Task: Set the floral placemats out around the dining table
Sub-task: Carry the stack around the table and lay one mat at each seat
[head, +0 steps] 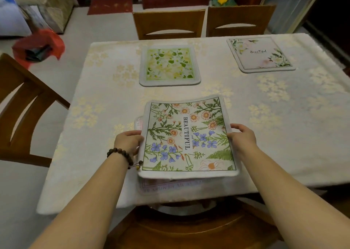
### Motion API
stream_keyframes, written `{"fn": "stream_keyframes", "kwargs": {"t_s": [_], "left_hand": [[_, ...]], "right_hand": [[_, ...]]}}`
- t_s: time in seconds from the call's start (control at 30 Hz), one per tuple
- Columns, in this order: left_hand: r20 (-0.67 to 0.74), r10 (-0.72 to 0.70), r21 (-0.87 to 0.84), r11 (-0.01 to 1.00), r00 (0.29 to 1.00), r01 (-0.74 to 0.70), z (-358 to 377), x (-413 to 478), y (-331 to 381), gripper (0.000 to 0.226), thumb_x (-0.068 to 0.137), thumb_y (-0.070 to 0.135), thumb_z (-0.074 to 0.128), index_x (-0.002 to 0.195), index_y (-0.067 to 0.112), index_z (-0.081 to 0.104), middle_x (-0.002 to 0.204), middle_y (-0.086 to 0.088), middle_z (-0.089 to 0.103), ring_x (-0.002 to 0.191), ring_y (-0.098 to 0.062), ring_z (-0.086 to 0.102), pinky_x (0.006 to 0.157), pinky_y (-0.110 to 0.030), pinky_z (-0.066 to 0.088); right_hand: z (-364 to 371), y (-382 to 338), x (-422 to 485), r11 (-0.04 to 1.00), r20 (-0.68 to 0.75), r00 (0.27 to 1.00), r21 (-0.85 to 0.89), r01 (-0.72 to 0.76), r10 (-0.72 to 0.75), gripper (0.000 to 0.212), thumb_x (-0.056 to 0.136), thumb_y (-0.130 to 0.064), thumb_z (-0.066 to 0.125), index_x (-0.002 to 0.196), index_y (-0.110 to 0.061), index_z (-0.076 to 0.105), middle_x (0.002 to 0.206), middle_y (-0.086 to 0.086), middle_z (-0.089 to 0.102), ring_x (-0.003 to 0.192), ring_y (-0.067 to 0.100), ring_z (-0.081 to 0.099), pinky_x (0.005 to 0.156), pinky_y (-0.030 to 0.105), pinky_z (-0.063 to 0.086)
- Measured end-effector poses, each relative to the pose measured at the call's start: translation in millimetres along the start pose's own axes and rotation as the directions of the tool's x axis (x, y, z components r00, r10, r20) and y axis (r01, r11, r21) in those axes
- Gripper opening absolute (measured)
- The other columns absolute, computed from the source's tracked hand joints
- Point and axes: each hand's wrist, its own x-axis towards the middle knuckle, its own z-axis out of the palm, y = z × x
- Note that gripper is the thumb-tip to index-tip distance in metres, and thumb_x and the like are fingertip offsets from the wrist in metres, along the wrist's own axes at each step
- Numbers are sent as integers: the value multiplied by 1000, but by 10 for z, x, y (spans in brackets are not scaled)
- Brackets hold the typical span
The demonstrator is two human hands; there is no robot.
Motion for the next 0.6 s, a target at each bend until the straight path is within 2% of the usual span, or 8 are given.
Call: {"fn": "stream_keyframes", "kwargs": {"t_s": [0.07, 0.17, 0.3, 0.43, 0.6], "left_hand": [[58, 29, -19, 999, 998, -28, 104, -83, 80, 21, 80, -9, 58, 84, 10, 66, 85, -10, 70, 71, -21, 68, 49, -26, 53], [149, 58, -18, 998, 987, -56, 321, -201, 196, 20, 82, -10, 57, 89, 8, 65, 84, -10, 69, 70, -21, 67, 49, -27, 52], [287, 95, 22, 994, 953, -106, 714, -361, 315, 20, 80, -10, 60, 89, 7, 64, 84, -11, 69, 71, -22, 68, 51, -28, 54], [441, 108, 89, 983, 891, -163, 1244, -594, 339, 20, 79, -10, 61, 93, 4, 65, 85, -12, 69, 72, -23, 68, 51, -28, 53], [628, 91, 175, 951, 772, -254, 1962, -1073, 227, 18, 80, -8, 61, 89, 6, 66, 83, -12, 70, 72, -25, 69, 53, -31, 55]], "right_hand": [[-160, -50, -56, 1000, -35, 999, 13, 12, -12, 28, 76, -4, 72, 92, -25, 66, 85, 4, 70, 62, 21, 71, 46, 25, 54], [-454, -77, -152, 999, -91, 996, 44, 21, -17, 29, 77, -3, 71, 85, -30, 65, 86, 4, 70, 68, 24, 71, 50, 29, 57], [-930, 20, -344, 990, -208, 978, 141, 23, 7, 31, 77, 2, 69, 82, -28, 65, 87, 13, 71, 70, 30, 72, 64, 46, 61], [-1496, 210, -625, 967, -350, 934, 255, 19, 74, 34, 79, 5, 65, 82, -28, 64, 92, 15, 71, 76, 33, 72, 66, 50, 60], [-2233, 588, -1071, 925, -511, 840, 379, 32, 180, 33, 85, 4, 60, 84, -29, 63, 96, 9, 69, 81, 29, 72, 67, 50, 61]]}}
